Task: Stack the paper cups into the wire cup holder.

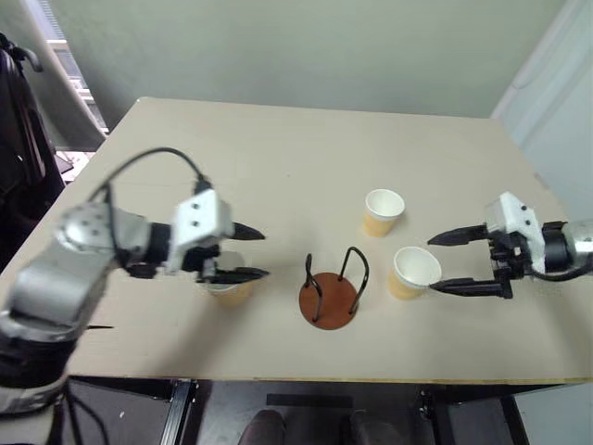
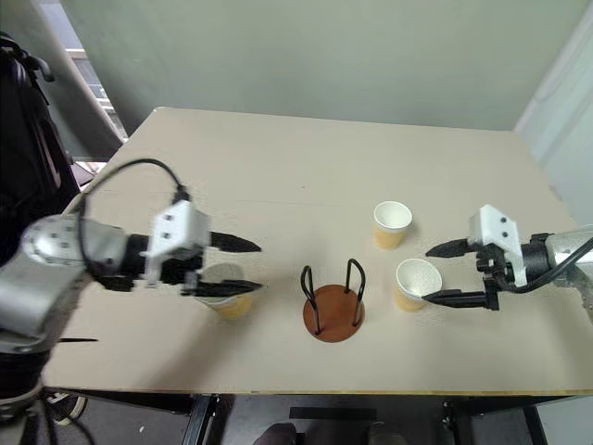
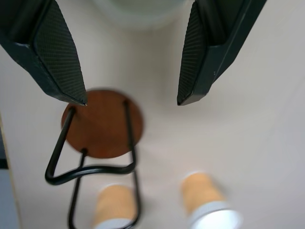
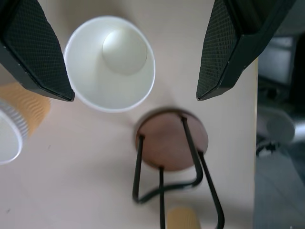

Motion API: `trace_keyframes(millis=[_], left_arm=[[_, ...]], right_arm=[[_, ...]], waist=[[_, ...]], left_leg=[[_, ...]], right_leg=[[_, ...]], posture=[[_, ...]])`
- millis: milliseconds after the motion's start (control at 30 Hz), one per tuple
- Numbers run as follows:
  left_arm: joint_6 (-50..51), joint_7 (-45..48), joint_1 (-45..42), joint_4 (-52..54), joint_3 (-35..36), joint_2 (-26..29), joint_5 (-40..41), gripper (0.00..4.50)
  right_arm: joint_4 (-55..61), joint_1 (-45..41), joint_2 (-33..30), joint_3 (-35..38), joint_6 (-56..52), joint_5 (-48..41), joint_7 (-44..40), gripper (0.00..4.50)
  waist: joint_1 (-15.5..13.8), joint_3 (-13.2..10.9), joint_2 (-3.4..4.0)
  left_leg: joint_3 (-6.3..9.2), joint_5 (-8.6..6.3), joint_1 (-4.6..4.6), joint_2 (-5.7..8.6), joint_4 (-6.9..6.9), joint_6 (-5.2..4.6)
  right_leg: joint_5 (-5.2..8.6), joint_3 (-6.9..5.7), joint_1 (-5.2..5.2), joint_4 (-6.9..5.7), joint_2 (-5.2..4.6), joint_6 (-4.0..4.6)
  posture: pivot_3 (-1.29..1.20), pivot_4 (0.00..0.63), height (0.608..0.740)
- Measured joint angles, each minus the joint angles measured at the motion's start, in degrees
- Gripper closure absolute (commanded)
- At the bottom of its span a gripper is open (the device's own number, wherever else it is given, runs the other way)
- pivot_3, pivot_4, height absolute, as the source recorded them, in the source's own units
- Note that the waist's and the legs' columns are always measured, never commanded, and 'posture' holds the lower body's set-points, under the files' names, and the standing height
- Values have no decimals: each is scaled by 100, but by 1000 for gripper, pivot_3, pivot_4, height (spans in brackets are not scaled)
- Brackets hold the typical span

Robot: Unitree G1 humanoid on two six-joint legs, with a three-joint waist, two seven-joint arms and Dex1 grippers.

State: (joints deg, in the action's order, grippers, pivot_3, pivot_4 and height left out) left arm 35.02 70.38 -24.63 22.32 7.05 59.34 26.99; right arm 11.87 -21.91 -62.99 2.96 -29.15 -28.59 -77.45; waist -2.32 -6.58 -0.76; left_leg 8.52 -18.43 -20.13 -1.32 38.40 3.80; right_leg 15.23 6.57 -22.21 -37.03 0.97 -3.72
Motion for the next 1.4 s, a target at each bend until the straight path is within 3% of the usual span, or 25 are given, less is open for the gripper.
trace_keyframes(millis=[233,533,933,1067,1200,1267,1400], left_arm=[[261,658,1708,122,2001,552,582,1312],[529,626,2298,527,2629,597,1031,1312],[553,256,2321,617,2620,610,1295,1284],[552,165,2282,616,2608,653,1359,1284],[545,160,2274,579,2599,701,1367,1284],[527,167,2277,525,2594,717,1361,1284],[446,174,2275,444,2548,735,1306,1284]], right_arm=[[153,-88,28,-488,233,594,95,349],[107,-293,311,-1209,553,1209,78,349],[-259,-585,556,-1568,854,1827,85,4471],[-260,-580,471,-1557,882,1855,-37,4471],[-94,-608,198,-1222,779,1320,-496,4471],[-37,-1015,178,-996,669,921,-696,4471],[-60,-2843,232,-264,266,-170,-960,4471]], waist=[[40,0,0],[44,1,-2],[51,1,-2],[50,1,-2],[50,0,0],[66,-2,3],[136,0,1]], left_leg=[[-9,-3,4,-42,-12,-6],[-5,-6,6,-43,-12,-10],[-5,-6,3,-44,-13,-8],[-8,-5,3,-43,-14,-7],[-25,-4,0,-39,-16,-3],[-35,-3,1,-35,-18,0],[-63,0,6,-42,-27,5]], right_leg=[[4,2,-5,0,1,7],[7,0,-8,-11,-6,17],[6,0,-13,-12,-8,22],[6,0,-12,-12,-8,24],[9,0,-14,-10,-6,29],[11,3,-19,-13,2,32],[22,19,-36,-33,40,52]], posture=[[0,150,740],[0,150,740],[0,150,740],[0,150,740],[0,150,740],[0,150,740],[0,150,740]])
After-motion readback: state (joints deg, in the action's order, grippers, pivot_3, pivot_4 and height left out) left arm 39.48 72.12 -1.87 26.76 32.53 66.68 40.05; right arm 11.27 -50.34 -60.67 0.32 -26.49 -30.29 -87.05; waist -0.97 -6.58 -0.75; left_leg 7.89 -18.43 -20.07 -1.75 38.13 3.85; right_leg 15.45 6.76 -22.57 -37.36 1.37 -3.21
